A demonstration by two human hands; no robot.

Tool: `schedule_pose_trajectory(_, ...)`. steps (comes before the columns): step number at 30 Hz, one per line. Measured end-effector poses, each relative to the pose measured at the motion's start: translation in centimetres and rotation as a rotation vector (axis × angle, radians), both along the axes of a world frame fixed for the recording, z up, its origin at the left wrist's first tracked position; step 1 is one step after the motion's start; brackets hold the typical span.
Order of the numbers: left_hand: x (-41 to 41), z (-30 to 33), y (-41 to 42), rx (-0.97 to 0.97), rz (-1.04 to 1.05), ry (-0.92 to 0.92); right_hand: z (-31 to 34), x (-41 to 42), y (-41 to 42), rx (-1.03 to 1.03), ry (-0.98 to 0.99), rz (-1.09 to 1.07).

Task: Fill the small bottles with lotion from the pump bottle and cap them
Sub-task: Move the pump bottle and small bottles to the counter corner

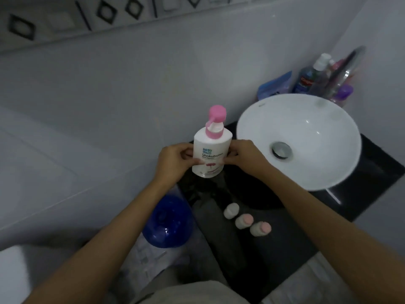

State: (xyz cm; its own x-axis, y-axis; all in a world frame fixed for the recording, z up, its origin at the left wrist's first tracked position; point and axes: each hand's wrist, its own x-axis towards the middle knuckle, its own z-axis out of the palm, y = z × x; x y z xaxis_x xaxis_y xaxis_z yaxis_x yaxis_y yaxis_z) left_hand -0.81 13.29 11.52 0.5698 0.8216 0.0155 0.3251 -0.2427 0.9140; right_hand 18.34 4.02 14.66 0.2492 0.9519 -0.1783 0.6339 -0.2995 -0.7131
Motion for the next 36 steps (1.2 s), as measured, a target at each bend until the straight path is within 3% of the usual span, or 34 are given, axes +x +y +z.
schedule_pose_trajectory(8,-0.5,-1.8,4.9,0.034,0.274,0.124,-3.0,-0.2,10.2,-0.053,0.126,0.144)
schedule_pose_trajectory(20,0.2,-4.5,7.5,-0.047,0.374,0.139,-5.9,-0.3,14.2,-0.107,0.210,0.105)
schedule_pose_trajectory(30,-0.3,-4.7,7.3,-0.015,0.324,0.134,-5.5,-0.5,13.0,-0.109,0.211,0.052)
schedule_pose_trajectory(34,-1.2,-4.9,5.8,0.041,0.440,0.160,-3.7,-0.5,9.0,-0.072,0.197,-0.067)
schedule_pose_trajectory(36,-1.4,-4.8,4.1,0.107,0.464,0.086,-2.5,-0.4,5.3,-0.068,0.185,-0.120)
